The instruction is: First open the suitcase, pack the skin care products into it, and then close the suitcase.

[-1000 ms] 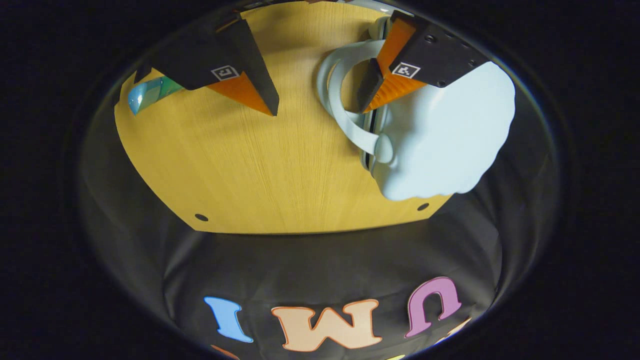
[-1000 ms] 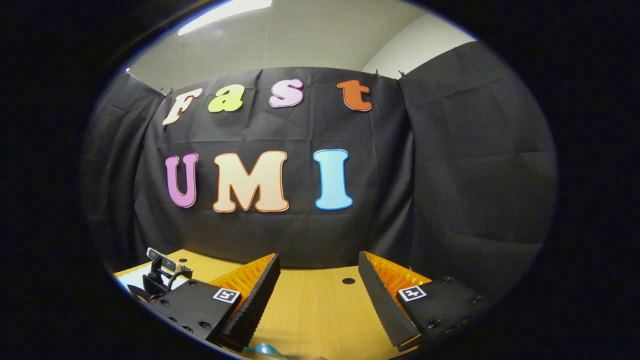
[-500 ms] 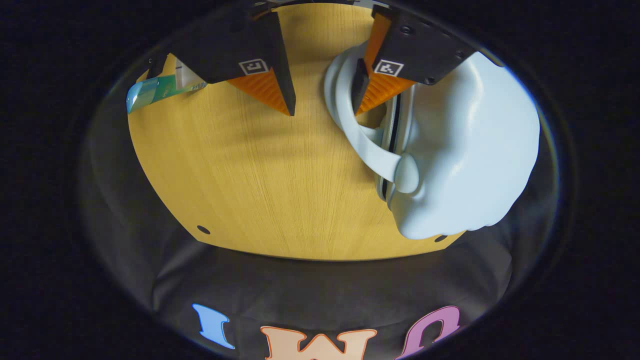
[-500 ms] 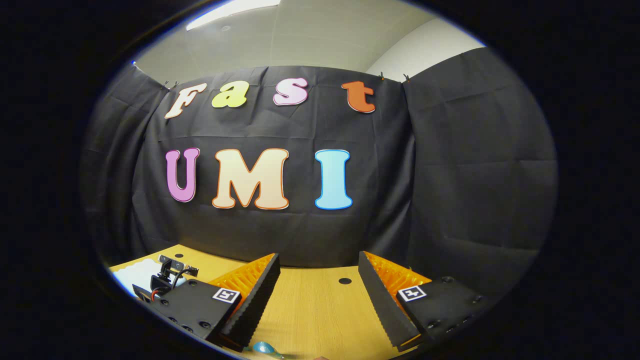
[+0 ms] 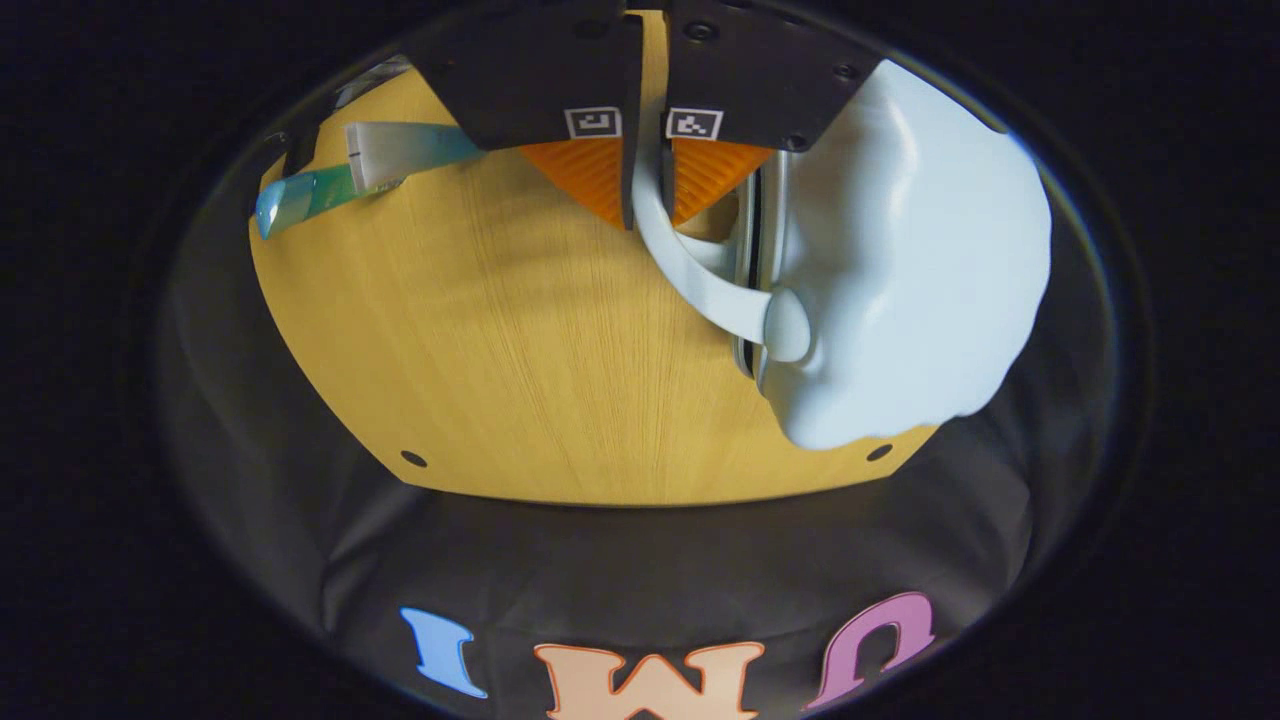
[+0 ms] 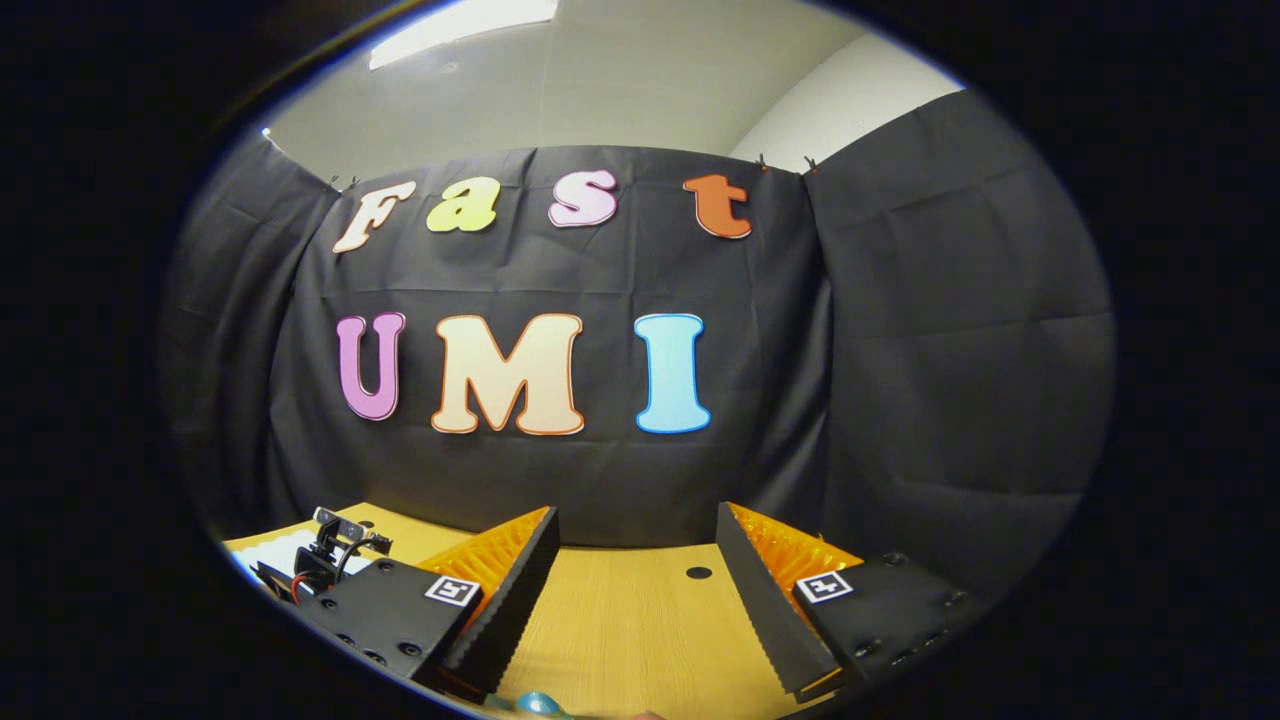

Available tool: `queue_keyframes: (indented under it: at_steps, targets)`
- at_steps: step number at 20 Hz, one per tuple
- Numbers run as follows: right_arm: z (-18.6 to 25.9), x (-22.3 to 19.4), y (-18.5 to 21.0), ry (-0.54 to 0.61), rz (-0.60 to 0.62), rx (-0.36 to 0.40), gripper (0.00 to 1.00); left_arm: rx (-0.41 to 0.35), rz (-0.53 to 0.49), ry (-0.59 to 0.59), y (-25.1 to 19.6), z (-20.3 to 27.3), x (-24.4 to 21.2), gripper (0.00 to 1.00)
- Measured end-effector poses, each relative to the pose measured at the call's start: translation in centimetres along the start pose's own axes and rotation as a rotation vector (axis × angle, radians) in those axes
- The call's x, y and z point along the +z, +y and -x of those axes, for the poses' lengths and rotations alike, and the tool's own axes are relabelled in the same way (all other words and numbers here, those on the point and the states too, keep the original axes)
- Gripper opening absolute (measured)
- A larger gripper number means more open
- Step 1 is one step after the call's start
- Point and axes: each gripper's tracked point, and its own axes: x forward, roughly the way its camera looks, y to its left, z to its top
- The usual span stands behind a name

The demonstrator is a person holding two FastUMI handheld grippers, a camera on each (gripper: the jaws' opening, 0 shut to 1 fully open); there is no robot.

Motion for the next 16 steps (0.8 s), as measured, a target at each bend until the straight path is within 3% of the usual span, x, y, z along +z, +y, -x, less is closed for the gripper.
queue_keyframes:
  at_steps: [5,16]
  targets:
    - [-0.4,0.7,2.8,-0.028,-0.034,0.084,0.99,-0.01,0.005,-0.02,0.8,2.6,1.8,0.01]
    - [-1.0,1.0,7.4,-0.044,-0.057,0.16,0.99,0.013,-0.024,-0.176,6.5,10.0,8.3,0.01]
